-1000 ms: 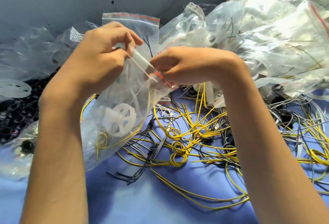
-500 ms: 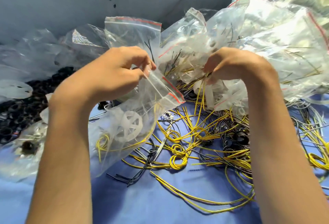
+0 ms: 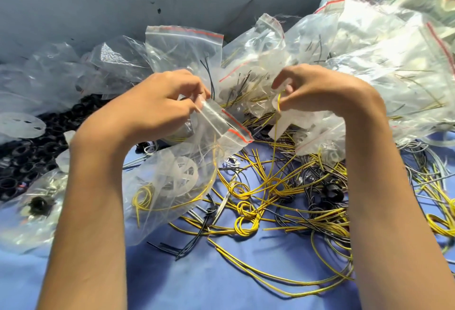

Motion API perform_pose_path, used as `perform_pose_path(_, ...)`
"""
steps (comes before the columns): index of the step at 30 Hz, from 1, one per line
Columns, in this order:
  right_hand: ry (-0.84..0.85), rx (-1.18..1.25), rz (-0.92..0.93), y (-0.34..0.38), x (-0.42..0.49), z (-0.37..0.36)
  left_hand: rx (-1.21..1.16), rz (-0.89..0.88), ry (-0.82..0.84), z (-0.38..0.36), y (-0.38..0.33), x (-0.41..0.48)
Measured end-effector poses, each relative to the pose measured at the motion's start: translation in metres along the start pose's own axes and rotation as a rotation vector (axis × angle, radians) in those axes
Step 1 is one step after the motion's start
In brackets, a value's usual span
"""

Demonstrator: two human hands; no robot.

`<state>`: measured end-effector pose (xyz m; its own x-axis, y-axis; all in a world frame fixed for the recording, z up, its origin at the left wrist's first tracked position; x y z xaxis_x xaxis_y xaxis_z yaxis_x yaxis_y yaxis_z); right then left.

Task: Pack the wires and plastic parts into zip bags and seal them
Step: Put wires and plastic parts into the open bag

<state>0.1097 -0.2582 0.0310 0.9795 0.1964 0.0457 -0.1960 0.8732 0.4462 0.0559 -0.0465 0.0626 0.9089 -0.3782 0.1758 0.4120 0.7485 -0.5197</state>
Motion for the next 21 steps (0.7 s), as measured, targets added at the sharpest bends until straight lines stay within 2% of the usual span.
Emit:
perform_pose_path(4,-0.118,0.222,0.063,0.014,-0.006,0.016,0.009,0.055,0.045,-0.003,0.002,0.0)
perform_pose_path(8,-0.247,0.415,0.075,0.021,-0.011,0.026,-0.097,0.208,0.051,-0.004,0.013,0.004)
perform_pose_path(10,-0.272,0.489,0.063,0.023,-0.011,0.028,-0.078,0.251,0.071,-0.005,0.016,0.005)
perform_pose_path(12,-0.28,0.538,0.045,0.023,-0.011,0.03,-0.011,0.281,0.061,-0.005,0.017,0.001)
perform_pose_path(16,-0.255,0.574,0.064,0.028,-0.013,0.031,0.239,0.232,0.006,-0.003,0.014,-0.001)
perform_pose_path(19,-0.255,0.549,0.114,0.038,-0.012,0.03,0.259,0.229,0.122,-0.009,0.015,-0.001)
perform_pose_path(21,-0.148,0.445,0.171,0.052,-0.01,0.019,0.257,0.219,0.177,-0.012,0.016,-0.003)
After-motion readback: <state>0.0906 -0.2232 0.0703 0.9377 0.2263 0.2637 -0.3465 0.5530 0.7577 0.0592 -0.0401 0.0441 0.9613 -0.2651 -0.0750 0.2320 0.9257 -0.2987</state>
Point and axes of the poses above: each hand's wrist, its own x-axis towards the middle knuckle, its own z-axis out of the back of the hand, y = z × x, the point moved 6 cm from there along x, towards the middle knuckle, and after that the axes turned 2 degrees about z, right-handed, at the moved point
